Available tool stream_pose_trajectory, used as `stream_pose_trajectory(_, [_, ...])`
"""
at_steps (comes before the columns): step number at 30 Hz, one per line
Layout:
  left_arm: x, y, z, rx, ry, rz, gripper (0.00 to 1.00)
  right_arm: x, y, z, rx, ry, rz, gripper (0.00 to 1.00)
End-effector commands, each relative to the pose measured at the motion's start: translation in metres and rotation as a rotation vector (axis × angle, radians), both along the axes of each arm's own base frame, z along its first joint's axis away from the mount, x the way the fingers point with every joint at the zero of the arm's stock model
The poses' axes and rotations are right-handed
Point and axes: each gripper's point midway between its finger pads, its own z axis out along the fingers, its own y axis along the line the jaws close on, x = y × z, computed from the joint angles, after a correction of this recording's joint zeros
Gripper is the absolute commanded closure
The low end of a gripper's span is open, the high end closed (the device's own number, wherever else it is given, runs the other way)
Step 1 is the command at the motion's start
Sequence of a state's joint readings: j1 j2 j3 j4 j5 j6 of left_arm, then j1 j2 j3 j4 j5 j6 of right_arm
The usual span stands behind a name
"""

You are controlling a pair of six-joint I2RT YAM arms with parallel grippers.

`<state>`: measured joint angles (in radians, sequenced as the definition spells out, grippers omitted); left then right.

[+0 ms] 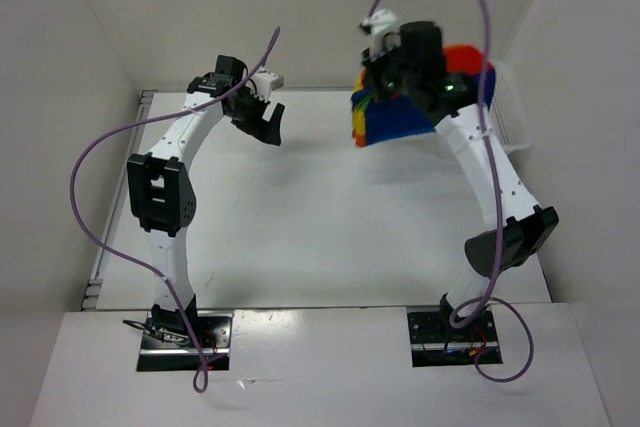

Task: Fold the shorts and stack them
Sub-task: Fold the shorts

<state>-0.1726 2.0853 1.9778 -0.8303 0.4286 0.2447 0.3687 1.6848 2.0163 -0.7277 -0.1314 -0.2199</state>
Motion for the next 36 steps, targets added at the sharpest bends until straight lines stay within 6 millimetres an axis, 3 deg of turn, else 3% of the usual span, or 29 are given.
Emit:
stream_pose_trajectory(1, [-0.018, -0.01, 0.006, -0.064, 0.045, -0.018, 0.0, -0.052, 0.064, -0.088, -0.227, 0.158, 0.277, 1.0])
stream_pose_trajectory(3, [-0.024, -0.011, -0.006, -0.068, 0.076, -0.023, 0.0, -0.087, 0.103, -0.138, -0.306, 0.269, 0.446, 1.0])
stream_pose_trajectory(5, [-0.027, -0.008, -0.013, -0.057, 0.089, -0.005, 0.0, -0.105, 0.119, -0.172, -0.371, 0.342, 0.548, 1.0])
stream_pose_trajectory(6, [-0.031, -0.005, -0.019, -0.045, 0.093, 0.002, 0.0, -0.115, 0.128, -0.201, -0.405, 0.421, 0.587, 1.0])
stream_pose_trajectory(9, [-0.03, 0.019, -0.025, -0.043, 0.101, 0.064, 0.0, -0.115, 0.147, -0.213, -0.396, 0.451, 0.649, 1.0])
stream_pose_trajectory(10, [-0.034, 0.022, -0.031, -0.048, 0.123, 0.069, 0.0, -0.106, 0.154, -0.219, -0.409, 0.438, 0.665, 1.0])
stream_pose_trajectory(14, [-0.034, 0.041, -0.052, -0.046, 0.186, 0.121, 0.0, -0.123, 0.201, -0.234, -0.445, 0.449, 0.777, 1.0])
stream_pose_trajectory(15, [-0.032, 0.049, -0.05, -0.066, 0.193, 0.146, 0.0, -0.132, 0.224, -0.232, -0.442, 0.429, 0.823, 1.0])
stream_pose_trajectory(17, [-0.032, 0.052, -0.061, -0.1, 0.229, 0.148, 0.0, -0.134, 0.243, -0.225, -0.413, 0.403, 0.827, 1.0])
stream_pose_trajectory(18, [-0.03, 0.053, -0.059, -0.116, 0.235, 0.149, 0.0, -0.125, 0.256, -0.207, -0.367, 0.347, 0.813, 1.0])
stream_pose_trajectory(20, [-0.026, 0.049, -0.055, -0.172, 0.242, 0.14, 0.0, -0.111, 0.263, -0.191, -0.344, 0.292, 0.758, 1.0])
stream_pose_trajectory(21, [-0.022, 0.047, -0.054, -0.186, 0.237, 0.132, 0.0, -0.094, 0.259, -0.187, -0.329, 0.269, 0.705, 1.0])
stream_pose_trajectory(22, [-0.021, 0.038, -0.061, -0.197, 0.26, 0.121, 0.0, -0.084, 0.253, -0.167, -0.313, 0.225, 0.659, 1.0])
stream_pose_trajectory(24, [-0.023, 0.03, -0.071, -0.182, 0.295, 0.108, 0.0, -0.068, 0.239, -0.145, -0.289, 0.184, 0.587, 1.0])
stream_pose_trajectory(25, [-0.025, 0.026, -0.083, -0.178, 0.321, 0.101, 0.0, -0.057, 0.222, -0.126, -0.275, 0.151, 0.525, 1.0])
stream_pose_trajectory(27, [-0.031, 0.022, -0.086, -0.203, 0.35, 0.109, 0.01, -0.041, 0.198, -0.107, -0.238, 0.132, 0.449, 1.0])
stream_pose_trajectory(28, [-0.032, 0.019, -0.086, -0.224, 0.359, 0.108, 0.01, -0.039, 0.186, -0.087, -0.214, 0.102, 0.416, 1.0])
stream_pose_trajectory(30, [-0.04, -0.005, -0.077, -0.297, 0.376, 0.039, 0.02, -0.036, 0.166, -0.066, -0.193, 0.068, 0.366, 1.0])
stream_pose_trajectory(36, [-0.055, -0.088, -0.03, -0.444, 0.352, -0.173, 0.04, -0.024, 0.132, -0.041, -0.17, 0.024, 0.249, 1.0])
